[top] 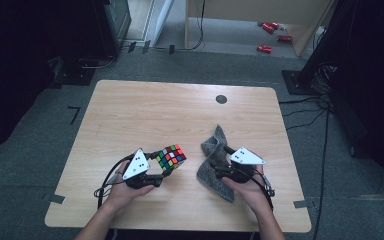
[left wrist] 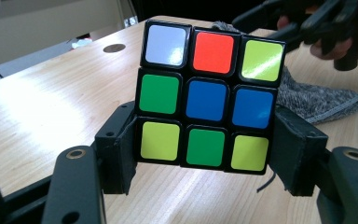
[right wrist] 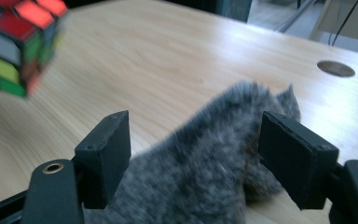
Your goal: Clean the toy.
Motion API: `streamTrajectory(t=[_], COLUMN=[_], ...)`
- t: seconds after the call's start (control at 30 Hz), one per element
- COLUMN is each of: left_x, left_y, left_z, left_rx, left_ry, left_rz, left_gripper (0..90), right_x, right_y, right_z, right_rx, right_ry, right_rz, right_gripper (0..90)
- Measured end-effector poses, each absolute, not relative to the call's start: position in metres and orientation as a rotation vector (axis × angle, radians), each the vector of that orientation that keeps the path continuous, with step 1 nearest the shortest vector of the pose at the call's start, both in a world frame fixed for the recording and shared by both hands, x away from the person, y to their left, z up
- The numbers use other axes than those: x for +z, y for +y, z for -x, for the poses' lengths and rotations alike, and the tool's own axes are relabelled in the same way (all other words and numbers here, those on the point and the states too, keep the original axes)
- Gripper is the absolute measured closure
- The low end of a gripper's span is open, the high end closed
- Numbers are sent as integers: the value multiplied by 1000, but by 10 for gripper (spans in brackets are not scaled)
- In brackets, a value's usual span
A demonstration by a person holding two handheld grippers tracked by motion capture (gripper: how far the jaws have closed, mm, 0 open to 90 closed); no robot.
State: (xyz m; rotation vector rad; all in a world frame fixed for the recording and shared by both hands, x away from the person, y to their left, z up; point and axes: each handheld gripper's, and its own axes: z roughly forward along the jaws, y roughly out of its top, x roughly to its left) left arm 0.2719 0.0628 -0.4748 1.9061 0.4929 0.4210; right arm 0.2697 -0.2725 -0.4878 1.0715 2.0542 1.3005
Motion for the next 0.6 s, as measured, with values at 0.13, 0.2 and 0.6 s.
streamTrajectory(t=[0.13,0.2,0.6], left_x=[-475,-475,-478], left_y=[64,63,56], left_z=[-272,-272,-270], left_rx=[412,412,392], left_ry=[498,497,473], left_rz=[-1902,-1904,-1939], left_gripper=[348,348,348], right_x=[-498,-502,-473], right_y=[-275,-277,-261], right_z=[-273,-273,-259], right_rx=[1246,1225,1519], right_ry=[2120,2145,2106], right_rz=[-1100,-1120,-1016], right_gripper=[415,535,770])
